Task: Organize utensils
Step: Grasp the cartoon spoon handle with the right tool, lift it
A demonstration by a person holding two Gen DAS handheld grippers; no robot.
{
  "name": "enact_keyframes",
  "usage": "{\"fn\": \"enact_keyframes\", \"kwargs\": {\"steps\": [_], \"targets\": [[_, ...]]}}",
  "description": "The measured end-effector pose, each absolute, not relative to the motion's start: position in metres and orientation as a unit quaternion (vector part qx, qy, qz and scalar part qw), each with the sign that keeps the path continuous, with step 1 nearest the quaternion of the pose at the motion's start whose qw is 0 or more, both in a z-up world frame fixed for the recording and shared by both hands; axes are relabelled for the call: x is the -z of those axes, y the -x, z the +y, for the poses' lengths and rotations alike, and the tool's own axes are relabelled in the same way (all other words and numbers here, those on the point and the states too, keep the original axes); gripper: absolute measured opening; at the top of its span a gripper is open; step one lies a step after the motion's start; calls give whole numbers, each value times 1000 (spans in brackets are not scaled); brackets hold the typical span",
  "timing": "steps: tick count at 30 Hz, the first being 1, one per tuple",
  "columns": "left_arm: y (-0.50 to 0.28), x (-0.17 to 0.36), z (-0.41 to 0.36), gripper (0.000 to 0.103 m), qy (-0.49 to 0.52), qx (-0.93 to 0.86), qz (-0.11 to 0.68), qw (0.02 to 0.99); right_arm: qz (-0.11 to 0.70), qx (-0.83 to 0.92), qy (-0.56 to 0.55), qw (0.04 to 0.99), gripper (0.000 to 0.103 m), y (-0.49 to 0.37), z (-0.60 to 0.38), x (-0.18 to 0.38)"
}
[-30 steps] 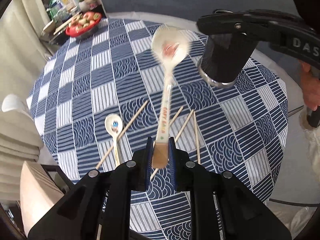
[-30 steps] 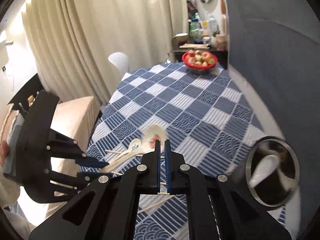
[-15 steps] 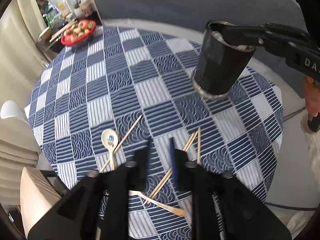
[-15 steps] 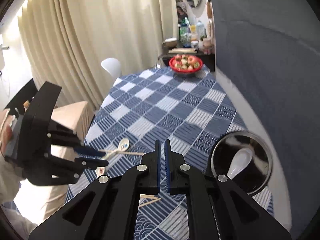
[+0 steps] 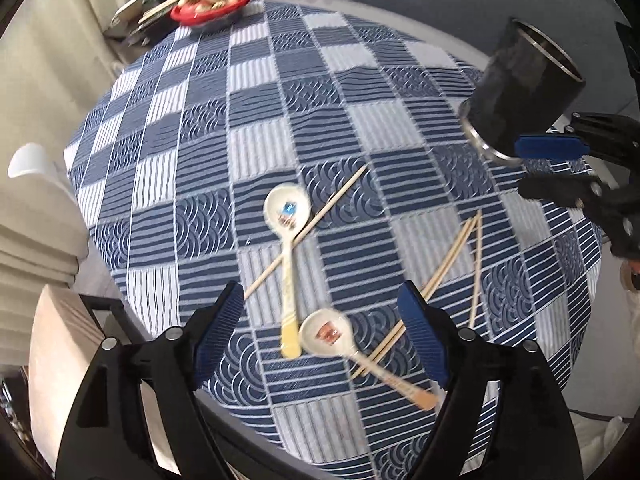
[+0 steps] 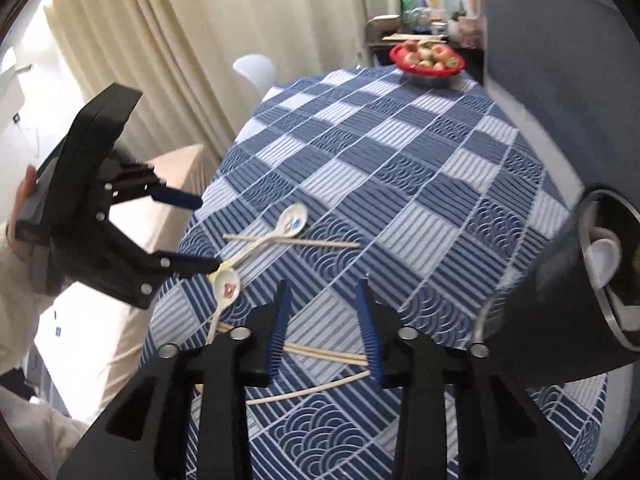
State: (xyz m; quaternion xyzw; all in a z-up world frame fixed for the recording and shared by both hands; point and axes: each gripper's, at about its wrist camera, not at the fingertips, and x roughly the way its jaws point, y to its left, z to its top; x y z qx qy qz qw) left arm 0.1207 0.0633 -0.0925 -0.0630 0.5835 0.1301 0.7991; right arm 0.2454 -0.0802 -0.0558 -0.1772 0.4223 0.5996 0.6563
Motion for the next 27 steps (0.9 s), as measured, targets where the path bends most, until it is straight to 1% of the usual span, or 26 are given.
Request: {"fn": "enact_keyframes", "kwargs": {"steps": [1, 3, 6, 14, 22, 26, 27], "targets": [[-118, 95, 65, 80, 65, -131, 585, 798, 425, -602, 179, 652, 40, -242, -78, 58], [-110, 101, 70, 80, 71, -135, 588, 794, 433, -604, 183, 644, 52, -234, -73, 66], [-100, 110, 73, 80, 69, -139, 595, 788, 443, -604, 189, 634, 58, -223, -69, 79], [-85, 134, 80, 81, 70, -126, 602, 786, 458, -611, 217, 608, 58, -188, -65, 109], [-88, 147, 88, 80, 60, -63, 607, 790, 469, -612, 231, 593, 58, -141, -63, 133], [-92, 153, 86, 74, 38, -33, 615, 787, 478, -606, 231, 593, 58, -122, -64, 142], [-92, 154, 85, 73, 33, -27, 616, 787, 479, -604, 234, 593, 58, -116, -62, 144]]}}
